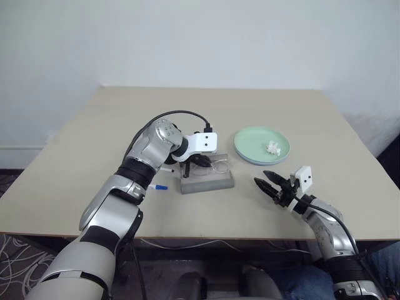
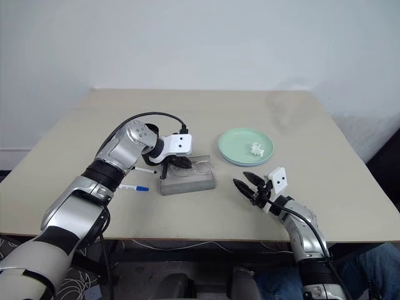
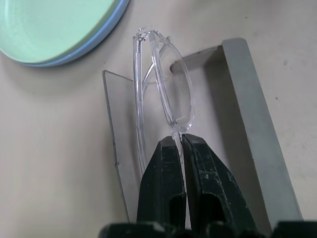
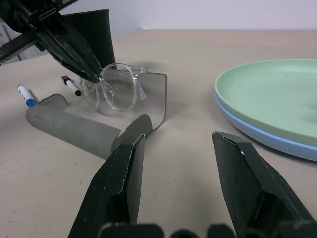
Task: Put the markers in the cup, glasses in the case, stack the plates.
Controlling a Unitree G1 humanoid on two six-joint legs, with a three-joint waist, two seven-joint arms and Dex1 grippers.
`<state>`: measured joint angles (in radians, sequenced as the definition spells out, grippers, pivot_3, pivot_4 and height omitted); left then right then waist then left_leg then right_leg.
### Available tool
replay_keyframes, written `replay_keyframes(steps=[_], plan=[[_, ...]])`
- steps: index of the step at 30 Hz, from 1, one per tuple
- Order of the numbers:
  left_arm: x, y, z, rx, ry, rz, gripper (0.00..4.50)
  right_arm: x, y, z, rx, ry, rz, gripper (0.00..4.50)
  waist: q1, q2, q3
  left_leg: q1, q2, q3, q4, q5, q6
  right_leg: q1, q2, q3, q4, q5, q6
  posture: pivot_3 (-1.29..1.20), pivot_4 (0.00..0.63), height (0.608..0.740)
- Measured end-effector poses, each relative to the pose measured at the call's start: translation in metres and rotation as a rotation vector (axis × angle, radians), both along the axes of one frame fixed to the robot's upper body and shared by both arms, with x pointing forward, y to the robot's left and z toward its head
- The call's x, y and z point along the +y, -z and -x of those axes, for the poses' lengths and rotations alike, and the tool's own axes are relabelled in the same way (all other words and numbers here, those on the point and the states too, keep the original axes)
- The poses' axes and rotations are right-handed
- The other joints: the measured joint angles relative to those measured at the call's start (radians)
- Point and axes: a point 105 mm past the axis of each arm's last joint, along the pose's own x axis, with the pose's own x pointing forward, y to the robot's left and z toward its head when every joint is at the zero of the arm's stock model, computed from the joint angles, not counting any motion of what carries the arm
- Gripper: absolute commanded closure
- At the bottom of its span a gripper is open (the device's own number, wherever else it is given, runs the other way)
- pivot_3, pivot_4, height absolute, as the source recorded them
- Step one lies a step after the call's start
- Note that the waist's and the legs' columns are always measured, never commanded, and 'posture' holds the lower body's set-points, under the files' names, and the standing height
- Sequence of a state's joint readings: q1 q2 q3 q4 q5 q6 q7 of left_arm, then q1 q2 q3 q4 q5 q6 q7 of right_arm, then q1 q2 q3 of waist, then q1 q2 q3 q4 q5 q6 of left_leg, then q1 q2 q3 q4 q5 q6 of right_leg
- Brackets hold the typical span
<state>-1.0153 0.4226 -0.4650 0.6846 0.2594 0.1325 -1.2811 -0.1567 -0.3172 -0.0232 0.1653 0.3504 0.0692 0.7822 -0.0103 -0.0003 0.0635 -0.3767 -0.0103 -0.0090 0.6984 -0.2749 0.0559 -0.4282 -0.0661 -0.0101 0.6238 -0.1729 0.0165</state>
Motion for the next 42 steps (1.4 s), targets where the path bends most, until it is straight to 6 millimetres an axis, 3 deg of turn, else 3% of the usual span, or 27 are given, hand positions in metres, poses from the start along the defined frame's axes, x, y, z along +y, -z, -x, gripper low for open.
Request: replay_keyframes(steps=[5, 23, 29, 31, 42], plan=[[0.004, 0.016, 0.009, 0.062, 0.000, -0.028, 4.48, 0.002, -0.001, 0.000, -0.002, -0.004, -0.006, 2.12, -0.001, 0.000, 0.000, 0.000, 0.000, 0.000, 0.000, 0.000, 0.000, 0.000, 0.000, 0.000, 0.000, 0.000, 0.000, 0.00, 0.000, 0.721], [0.001, 0.019, 0.027, 0.210, -0.030, 0.006, 4.48, 0.004, -0.004, -0.003, -0.010, -0.005, -0.005, 2.12, -0.002, 0.000, 0.000, 0.001, 0.001, 0.000, 0.000, 0.000, 0.000, 0.001, 0.000, 0.000, 0.000, 0.000, 0.000, 0.00, 0.000, 0.721], [0.002, 0.020, 0.026, 0.191, -0.030, 0.006, 4.48, 0.005, -0.007, -0.005, -0.022, -0.010, -0.005, 2.12, -0.002, 0.000, 0.000, 0.002, 0.001, 0.000, 0.000, 0.000, 0.000, 0.002, 0.000, 0.000, 0.001, 0.000, 0.000, 0.00, 0.000, 0.721], [0.002, 0.020, 0.025, 0.182, -0.027, 0.007, 4.05, 0.006, -0.007, -0.005, -0.021, -0.011, -0.005, 2.12, -0.002, 0.000, -0.001, 0.002, 0.001, 0.000, 0.000, 0.000, 0.000, 0.002, 0.000, 0.000, 0.001, 0.000, 0.000, 0.00, 0.000, 0.721], [-0.005, 0.015, 0.014, 0.143, -0.061, 0.050, 4.05, 0.009, -0.009, -0.004, -0.020, -0.019, -0.005, 2.12, -0.001, 0.000, 0.000, 0.001, 0.001, 0.000, 0.002, 0.000, 0.000, 0.001, 0.000, 0.000, 0.000, 0.000, 0.000, 0.00, 0.000, 0.721]])
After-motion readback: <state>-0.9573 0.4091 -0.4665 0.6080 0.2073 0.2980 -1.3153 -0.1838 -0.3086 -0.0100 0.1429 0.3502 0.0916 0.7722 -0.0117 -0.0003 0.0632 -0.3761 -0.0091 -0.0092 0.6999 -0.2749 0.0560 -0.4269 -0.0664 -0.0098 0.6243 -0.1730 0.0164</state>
